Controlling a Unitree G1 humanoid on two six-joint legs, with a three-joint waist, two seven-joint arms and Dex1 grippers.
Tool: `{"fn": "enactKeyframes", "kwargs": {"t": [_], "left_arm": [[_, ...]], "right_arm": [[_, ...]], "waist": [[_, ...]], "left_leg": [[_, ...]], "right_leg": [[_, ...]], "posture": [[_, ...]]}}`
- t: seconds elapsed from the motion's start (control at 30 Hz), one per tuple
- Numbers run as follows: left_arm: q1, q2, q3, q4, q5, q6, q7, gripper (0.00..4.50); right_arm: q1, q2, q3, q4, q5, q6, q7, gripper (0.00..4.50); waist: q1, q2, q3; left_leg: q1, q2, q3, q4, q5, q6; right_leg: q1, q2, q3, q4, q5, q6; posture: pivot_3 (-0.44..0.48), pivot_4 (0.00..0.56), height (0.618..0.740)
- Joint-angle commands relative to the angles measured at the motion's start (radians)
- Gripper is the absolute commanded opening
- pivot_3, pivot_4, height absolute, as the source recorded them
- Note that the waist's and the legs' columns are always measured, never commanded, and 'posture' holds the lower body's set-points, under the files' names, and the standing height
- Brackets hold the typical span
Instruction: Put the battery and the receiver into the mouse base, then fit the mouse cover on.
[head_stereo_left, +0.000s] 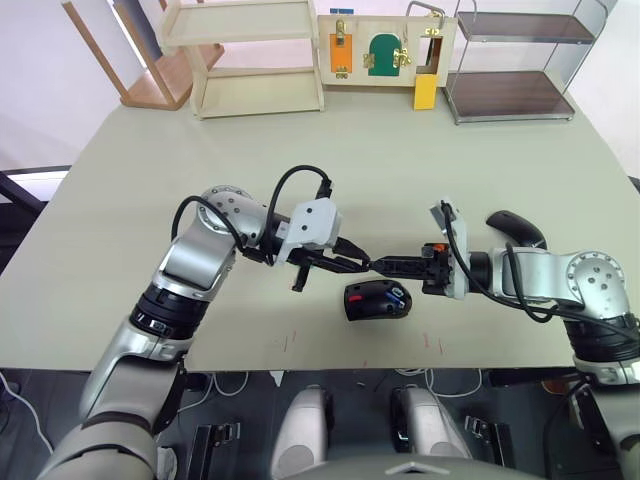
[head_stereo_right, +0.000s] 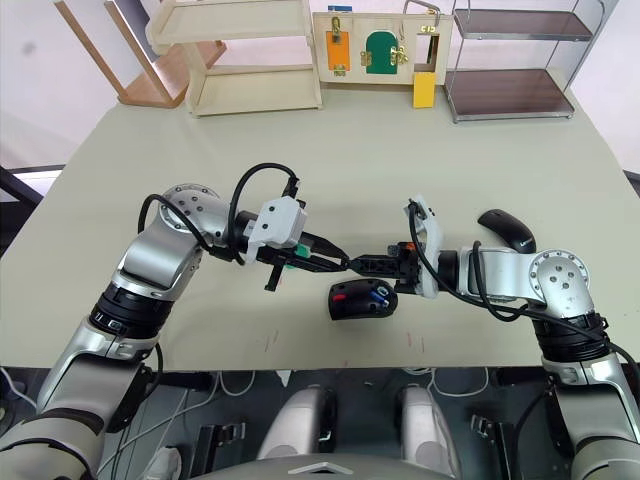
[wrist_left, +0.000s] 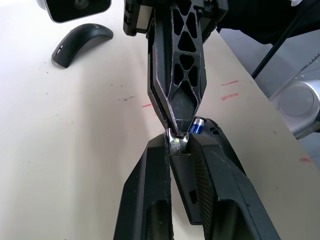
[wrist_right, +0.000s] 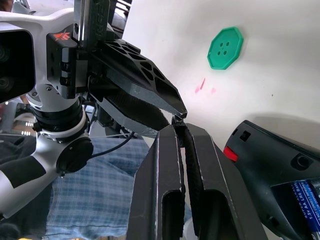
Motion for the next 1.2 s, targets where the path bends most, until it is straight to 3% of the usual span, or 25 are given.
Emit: {"fn": "enactKeyframes", "kwargs": {"t": [0.03, 0.2, 0.5, 0.53, 0.6, 0.63, 0.73, 0.9, 1.03, 1.2], "left_arm": [[-0.006, 0.002, 0.016, -0.014, -0.008, -0.019, 0.008, 0.44], [-0.002, 0.006, 0.013, -0.01, -0.009, -0.005, 0.007, 0.44], [0.027, -0.01, 0.043, 0.006, -0.019, -0.001, 0.06, 3.14], [0.031, -0.009, 0.047, 0.007, -0.022, 0.001, 0.065, 3.76], [0.047, -0.002, 0.056, -0.001, -0.035, 0.014, 0.066, 3.85], [0.062, 0.004, 0.061, -0.013, -0.046, 0.026, 0.064, 4.23], [0.091, 0.01, 0.066, -0.041, -0.063, 0.05, 0.067, 4.23], [0.145, -0.002, 0.059, -0.101, -0.087, 0.096, 0.102, 4.23], [0.168, -0.013, 0.049, -0.12, -0.086, 0.123, 0.135, 4.23], [0.186, -0.017, 0.036, -0.148, -0.091, 0.159, 0.159, 4.23]], "right_arm": [[-0.001, -0.012, -0.004, -0.024, 0.01, 0.002, 0.011, 0.02], [-0.001, -0.006, -0.009, -0.03, 0.01, -0.003, 0.021, 0.02], [0.021, -0.029, -0.033, -0.08, 0.01, -0.039, 0.074, 0.0], [0.025, -0.038, -0.035, -0.09, 0.01, -0.046, 0.077, 0.0], [0.049, -0.066, -0.054, -0.126, -0.012, -0.065, 0.102, 0.0], [0.065, -0.085, -0.071, -0.149, -0.05, -0.06, 0.136, 0.0], [0.103, -0.125, -0.107, -0.206, -0.179, -0.074, 0.254, 0.0], [0.206, -0.233, -0.173, -0.32, -0.48, -0.161, 0.608, 0.0], [0.313, -0.359, -0.19, -0.361, -0.734, -0.299, 0.907, 0.0], [0.428, -0.383, -0.202, -0.365, -0.967, -0.52, 1.135, 0.0]], "waist": [[0.0, 0.0, 0.0], [0.0, 0.0, 0.0], [0.0, 0.0, 0.0], [0.0, 0.0, 0.0], [0.0, 0.0, 0.0], [0.0, 0.0, 0.0], [0.001, 0.0, 0.0], [0.004, 0.0, 0.0], [0.004, 0.0, 0.0], [0.001, 0.0, 0.0]], "left_leg": [[0.0, 0.0, 0.0, 0.0, 0.0, 0.0], [0.0, 0.0, 0.0, 0.0, 0.0, 0.0], [0.0, 0.0, 0.0, 0.0, 0.0, 0.0], [0.0, 0.0, 0.0, 0.0, 0.0, 0.0], [0.0, 0.0, 0.0, 0.0, 0.0, 0.0], [0.0, 0.0, 0.0, 0.0, 0.0, 0.0], [0.0, 0.0, -0.001, 0.0, 0.0, 0.0], [0.0, 0.0, -0.001, 0.0, 0.0, 0.0], [0.0, 0.0, -0.001, 0.0, 0.0, 0.0], [0.001, 0.0, 0.0, 0.0, 0.0, 0.0]], "right_leg": [[0.0, 0.0, 0.0, 0.0, 0.0, 0.0], [0.0, 0.0, 0.0, 0.0, 0.0, 0.0], [0.0, 0.0, 0.0, 0.0, 0.0, 0.0], [0.0, 0.0, 0.0, 0.0, 0.0, 0.0], [0.0, 0.0, 0.0, 0.0, 0.0, 0.0], [0.0, 0.0, 0.0, 0.0, 0.0, 0.0], [0.0, 0.0, 0.0, -0.001, 0.0, 0.0], [0.0, 0.0, 0.0, -0.001, 0.0, 0.0], [0.0, 0.0, 0.0, -0.001, 0.0, 0.0], [0.0, 0.0, 0.0, -0.001, -0.001, 0.001]], "posture": [[0.0, 0.15, 0.74], [0.0, 0.15, 0.74], [0.0, 0.15, 0.74], [0.0, 0.15, 0.74], [0.0, 0.15, 0.74], [0.0, 0.15, 0.74], [0.0, 0.15, 0.74], [0.0, 0.15, 0.74], [0.0, 0.15, 0.74], [0.0, 0.15, 0.74]]}}
